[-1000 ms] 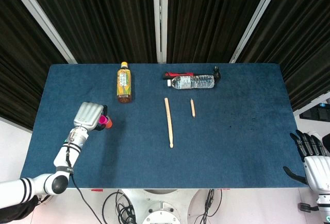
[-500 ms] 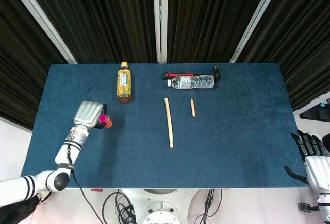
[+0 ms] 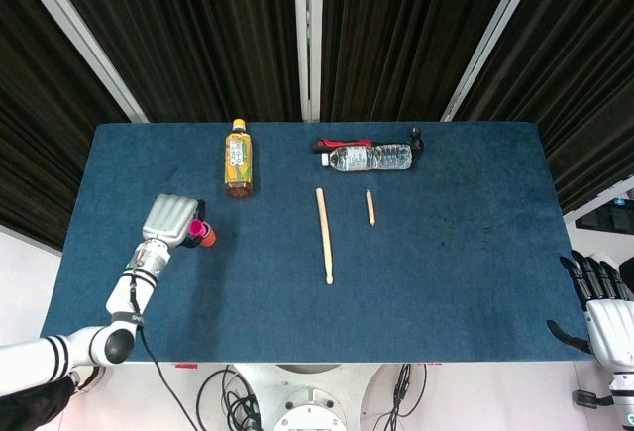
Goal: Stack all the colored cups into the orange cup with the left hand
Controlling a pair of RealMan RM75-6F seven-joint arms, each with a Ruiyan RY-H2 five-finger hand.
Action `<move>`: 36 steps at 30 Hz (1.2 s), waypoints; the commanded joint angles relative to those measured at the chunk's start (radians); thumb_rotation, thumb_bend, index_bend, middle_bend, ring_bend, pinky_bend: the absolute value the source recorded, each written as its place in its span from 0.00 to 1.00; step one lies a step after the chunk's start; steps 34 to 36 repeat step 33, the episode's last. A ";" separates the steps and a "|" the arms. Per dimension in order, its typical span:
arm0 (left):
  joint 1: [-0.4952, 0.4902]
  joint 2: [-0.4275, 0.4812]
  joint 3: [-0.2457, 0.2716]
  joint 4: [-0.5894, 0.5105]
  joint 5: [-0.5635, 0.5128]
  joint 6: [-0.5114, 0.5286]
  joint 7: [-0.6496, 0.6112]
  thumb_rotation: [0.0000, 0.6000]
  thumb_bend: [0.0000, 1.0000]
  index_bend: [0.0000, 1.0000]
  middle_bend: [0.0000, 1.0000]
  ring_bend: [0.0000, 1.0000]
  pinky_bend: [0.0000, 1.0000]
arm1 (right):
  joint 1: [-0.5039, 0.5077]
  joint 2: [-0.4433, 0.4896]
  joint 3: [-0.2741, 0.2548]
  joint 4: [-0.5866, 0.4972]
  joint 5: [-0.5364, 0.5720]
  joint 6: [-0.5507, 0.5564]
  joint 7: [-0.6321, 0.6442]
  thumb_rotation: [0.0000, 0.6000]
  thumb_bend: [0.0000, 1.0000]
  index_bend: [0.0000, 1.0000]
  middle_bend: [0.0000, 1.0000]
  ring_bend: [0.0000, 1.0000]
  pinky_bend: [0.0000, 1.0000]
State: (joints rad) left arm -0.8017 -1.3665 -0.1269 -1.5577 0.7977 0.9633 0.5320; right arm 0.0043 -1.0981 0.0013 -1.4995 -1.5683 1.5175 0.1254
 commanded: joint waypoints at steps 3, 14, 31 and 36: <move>0.001 0.001 0.000 0.000 0.006 0.007 0.000 1.00 0.24 0.36 0.44 0.47 0.44 | 0.000 -0.001 0.001 0.002 0.002 -0.001 0.002 1.00 0.12 0.00 0.00 0.00 0.00; 0.111 0.057 0.065 -0.105 0.235 0.272 0.024 1.00 0.17 0.19 0.20 0.15 0.20 | -0.004 0.002 0.005 -0.001 0.001 0.013 0.004 1.00 0.12 0.00 0.00 0.00 0.00; 0.595 0.055 0.281 0.100 0.670 0.788 -0.355 1.00 0.14 0.10 0.11 0.04 0.07 | -0.009 -0.106 0.045 0.117 0.018 0.065 -0.055 1.00 0.21 0.00 0.00 0.00 0.00; 0.604 0.053 0.279 0.106 0.669 0.762 -0.362 1.00 0.14 0.10 0.10 0.04 0.07 | -0.007 -0.105 0.045 0.109 0.016 0.064 -0.058 1.00 0.21 0.00 0.00 0.00 0.00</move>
